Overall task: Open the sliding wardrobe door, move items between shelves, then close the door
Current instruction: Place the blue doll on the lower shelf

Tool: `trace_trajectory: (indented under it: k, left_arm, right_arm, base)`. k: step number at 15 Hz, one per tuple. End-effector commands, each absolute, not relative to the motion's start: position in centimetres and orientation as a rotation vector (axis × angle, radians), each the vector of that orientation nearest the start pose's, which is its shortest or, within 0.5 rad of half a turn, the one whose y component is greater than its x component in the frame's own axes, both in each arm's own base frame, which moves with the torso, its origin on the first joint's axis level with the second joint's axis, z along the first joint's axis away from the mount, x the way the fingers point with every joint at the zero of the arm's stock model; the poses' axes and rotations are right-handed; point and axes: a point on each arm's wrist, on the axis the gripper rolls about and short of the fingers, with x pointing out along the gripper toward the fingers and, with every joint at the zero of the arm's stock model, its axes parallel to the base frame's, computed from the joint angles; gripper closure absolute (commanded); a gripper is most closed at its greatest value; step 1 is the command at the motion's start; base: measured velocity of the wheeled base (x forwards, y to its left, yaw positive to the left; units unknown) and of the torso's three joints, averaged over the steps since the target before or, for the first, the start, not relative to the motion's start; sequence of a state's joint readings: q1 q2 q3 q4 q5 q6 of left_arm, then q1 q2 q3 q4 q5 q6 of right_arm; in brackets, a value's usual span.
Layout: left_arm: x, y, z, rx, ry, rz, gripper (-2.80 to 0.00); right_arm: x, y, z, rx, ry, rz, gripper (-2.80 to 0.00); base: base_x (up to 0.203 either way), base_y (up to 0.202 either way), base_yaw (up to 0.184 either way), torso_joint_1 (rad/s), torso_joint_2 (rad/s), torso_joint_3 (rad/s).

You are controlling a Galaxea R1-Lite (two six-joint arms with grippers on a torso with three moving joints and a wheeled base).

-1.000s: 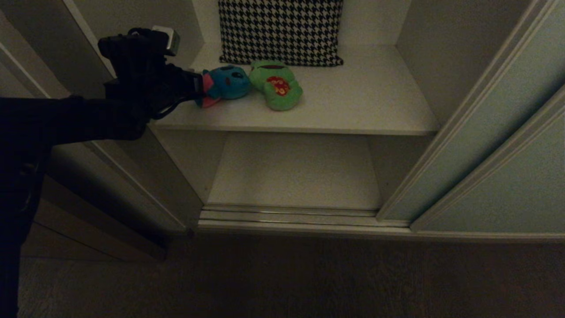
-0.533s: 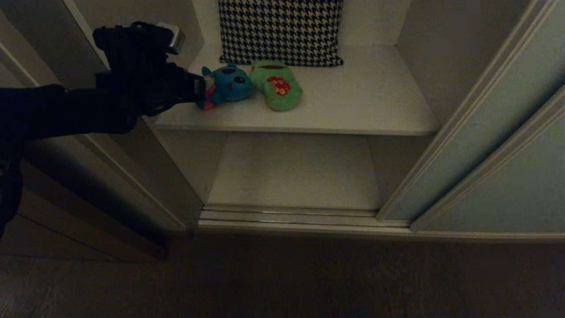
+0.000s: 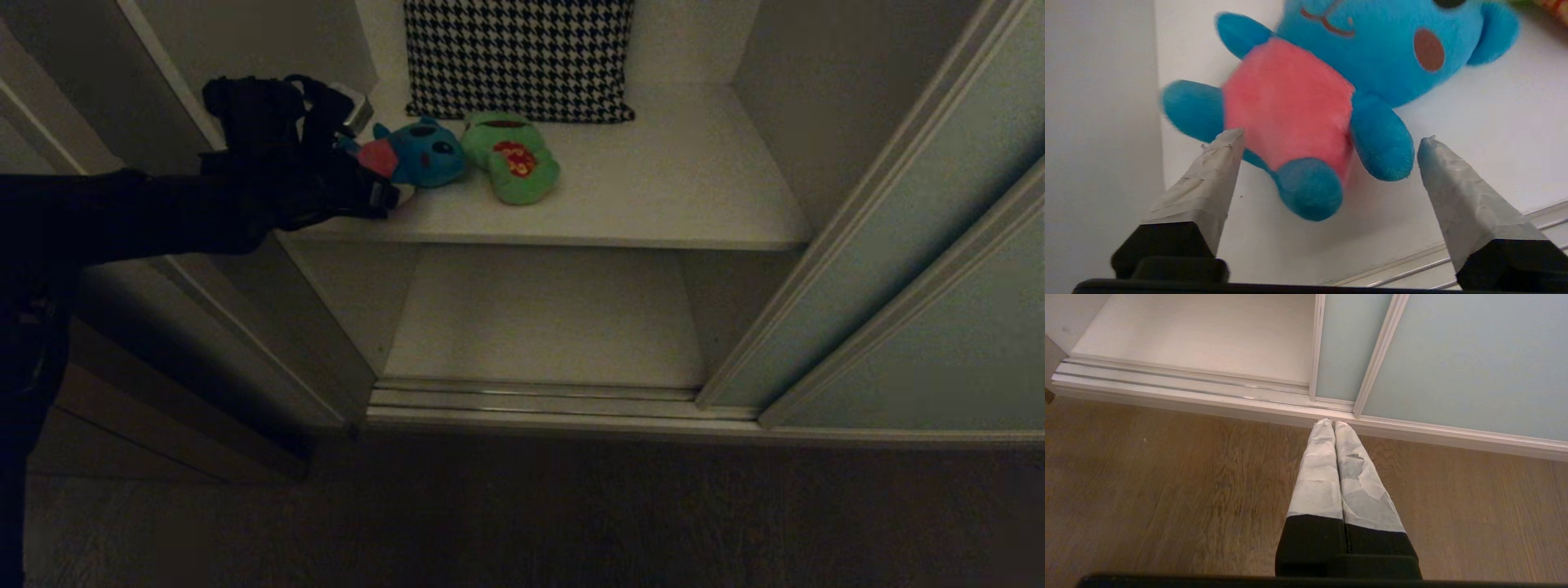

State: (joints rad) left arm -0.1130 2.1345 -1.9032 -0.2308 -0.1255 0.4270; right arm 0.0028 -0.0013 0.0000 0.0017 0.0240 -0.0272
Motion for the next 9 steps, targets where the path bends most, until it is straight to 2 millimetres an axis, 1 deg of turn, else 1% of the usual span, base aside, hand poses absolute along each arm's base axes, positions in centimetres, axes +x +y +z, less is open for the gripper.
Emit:
trace_trajectory:
  k: [1, 5, 9]
  left_arm:
    - [45.5, -5.5, 28.0, 0.433, -0.047, -0.237, -2.8]
    - [46.5, -5.6, 26.9, 0.45, -0.063, -0.232, -2.8]
    - [46.8, -5.6, 26.6, 0.442, -0.067, -0.229, -2.8]
  right_arm:
    - [-2.3, 0.0, 7.5, -0.028, 0.0, 0.028, 0.0]
    - [-2.3, 0.0, 7.5, -0.028, 0.0, 0.028, 0.0]
    - [-2.3, 0.0, 7.5, -0.028, 0.0, 0.028, 0.0]
  base:
    - [0.0, 0.0, 0.0, 0.0, 0.0, 0.0]
    - [0.0, 0.0, 0.0, 0.0, 0.0, 0.0]
    - [0.0, 0.0, 0.0, 0.0, 0.0, 0.0]
